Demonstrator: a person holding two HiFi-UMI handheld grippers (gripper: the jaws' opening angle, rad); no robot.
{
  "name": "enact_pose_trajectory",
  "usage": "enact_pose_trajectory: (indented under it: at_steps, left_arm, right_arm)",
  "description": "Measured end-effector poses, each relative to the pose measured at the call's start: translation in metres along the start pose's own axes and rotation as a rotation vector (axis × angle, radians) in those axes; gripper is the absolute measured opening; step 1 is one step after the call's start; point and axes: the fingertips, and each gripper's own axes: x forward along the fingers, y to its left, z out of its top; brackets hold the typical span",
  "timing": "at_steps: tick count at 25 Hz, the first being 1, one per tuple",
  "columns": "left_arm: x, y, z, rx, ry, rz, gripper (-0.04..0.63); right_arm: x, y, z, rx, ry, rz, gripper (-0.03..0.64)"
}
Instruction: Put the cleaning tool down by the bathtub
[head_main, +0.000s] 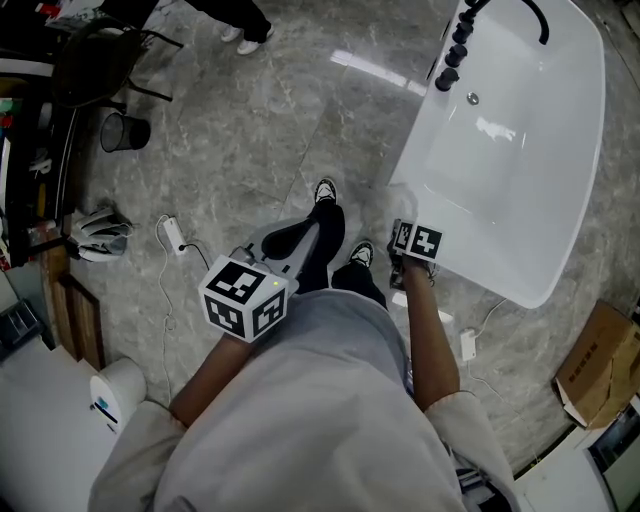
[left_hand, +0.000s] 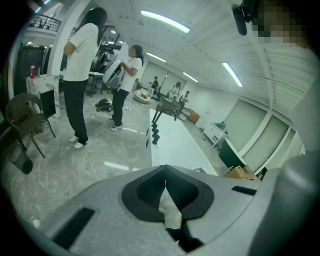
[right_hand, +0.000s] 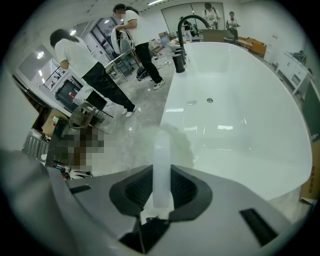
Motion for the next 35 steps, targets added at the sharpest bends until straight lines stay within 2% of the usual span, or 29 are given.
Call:
enact_pose_trajectory:
  at_steps: [12, 35]
  left_arm:
    - [-0.004, -0.003, 0.001, -0.007, -0.016, 0.003, 0.005]
    - [-0.011, -0.024, -0.004, -0.004, -0.056, -0.021, 0.005]
  right_arm:
    - [0.0, 0.002, -0.002, -0.012, 0.009, 0.003, 0.074]
    - [-0.024, 0.005, -0.006, -0.035, -0.037, 0.033, 0.075]
